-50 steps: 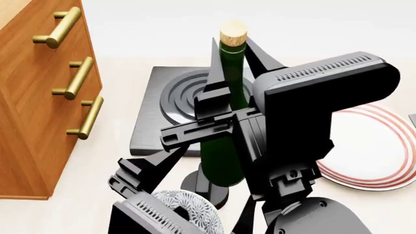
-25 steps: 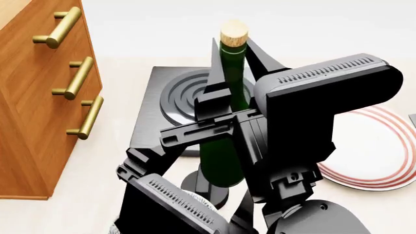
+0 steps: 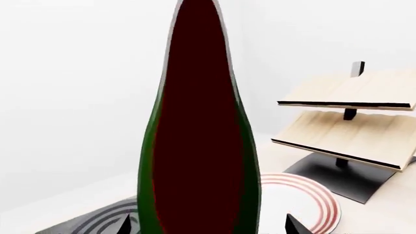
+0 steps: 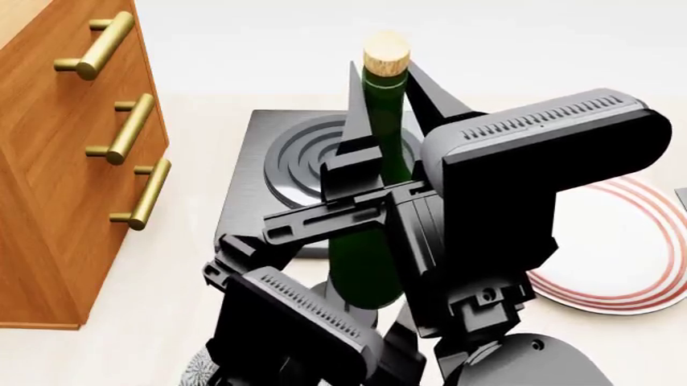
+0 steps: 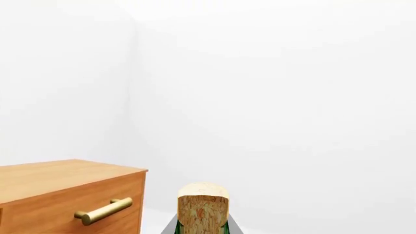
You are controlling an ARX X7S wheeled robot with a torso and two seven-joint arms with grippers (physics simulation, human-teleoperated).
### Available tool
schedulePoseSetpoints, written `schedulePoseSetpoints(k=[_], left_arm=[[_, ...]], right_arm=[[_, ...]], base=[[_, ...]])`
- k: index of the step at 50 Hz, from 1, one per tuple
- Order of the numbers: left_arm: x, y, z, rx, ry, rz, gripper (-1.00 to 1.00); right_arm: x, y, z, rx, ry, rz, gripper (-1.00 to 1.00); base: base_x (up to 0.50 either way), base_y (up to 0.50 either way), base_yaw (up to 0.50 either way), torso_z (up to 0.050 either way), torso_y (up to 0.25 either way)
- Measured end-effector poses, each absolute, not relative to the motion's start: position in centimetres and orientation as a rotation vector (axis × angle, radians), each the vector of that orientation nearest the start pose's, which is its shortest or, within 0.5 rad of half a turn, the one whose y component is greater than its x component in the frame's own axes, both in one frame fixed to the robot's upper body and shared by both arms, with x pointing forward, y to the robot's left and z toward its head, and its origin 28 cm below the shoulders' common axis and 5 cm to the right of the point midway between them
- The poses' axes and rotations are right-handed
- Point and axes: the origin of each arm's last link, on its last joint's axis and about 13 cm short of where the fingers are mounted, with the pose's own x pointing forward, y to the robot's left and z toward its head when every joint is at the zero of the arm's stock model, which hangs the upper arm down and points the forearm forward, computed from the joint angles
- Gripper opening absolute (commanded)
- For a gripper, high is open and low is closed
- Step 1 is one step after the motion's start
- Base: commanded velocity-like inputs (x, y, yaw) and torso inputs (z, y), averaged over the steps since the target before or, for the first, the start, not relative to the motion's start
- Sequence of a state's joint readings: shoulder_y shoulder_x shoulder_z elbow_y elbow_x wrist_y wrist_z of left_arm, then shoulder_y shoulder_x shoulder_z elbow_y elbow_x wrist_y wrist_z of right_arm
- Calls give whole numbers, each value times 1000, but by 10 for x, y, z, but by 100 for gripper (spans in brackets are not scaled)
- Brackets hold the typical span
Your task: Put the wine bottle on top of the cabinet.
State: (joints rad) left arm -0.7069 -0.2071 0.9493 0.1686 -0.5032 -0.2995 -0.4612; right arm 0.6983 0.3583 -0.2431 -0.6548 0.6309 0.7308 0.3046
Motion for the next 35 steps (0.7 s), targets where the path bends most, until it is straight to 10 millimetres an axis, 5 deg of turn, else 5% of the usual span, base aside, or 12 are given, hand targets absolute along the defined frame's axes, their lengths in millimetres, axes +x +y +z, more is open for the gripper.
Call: schedulePoseSetpoints(k=[24,25,35], left_arm=[[269,79,137,100,-200,-536,100],[269,79,137,100,-200,-537,-100],[271,80,137,125,-219,-519,-100]], right_arm=[[248,-84,244,-17,-438,314,-100],[248,-84,244,-17,-438,313,-100],[246,-84,243,-14,-448,313,-100]], base=[[0,0,0,0,0],[0,0,0,0,0],[0,0,0,0,1]])
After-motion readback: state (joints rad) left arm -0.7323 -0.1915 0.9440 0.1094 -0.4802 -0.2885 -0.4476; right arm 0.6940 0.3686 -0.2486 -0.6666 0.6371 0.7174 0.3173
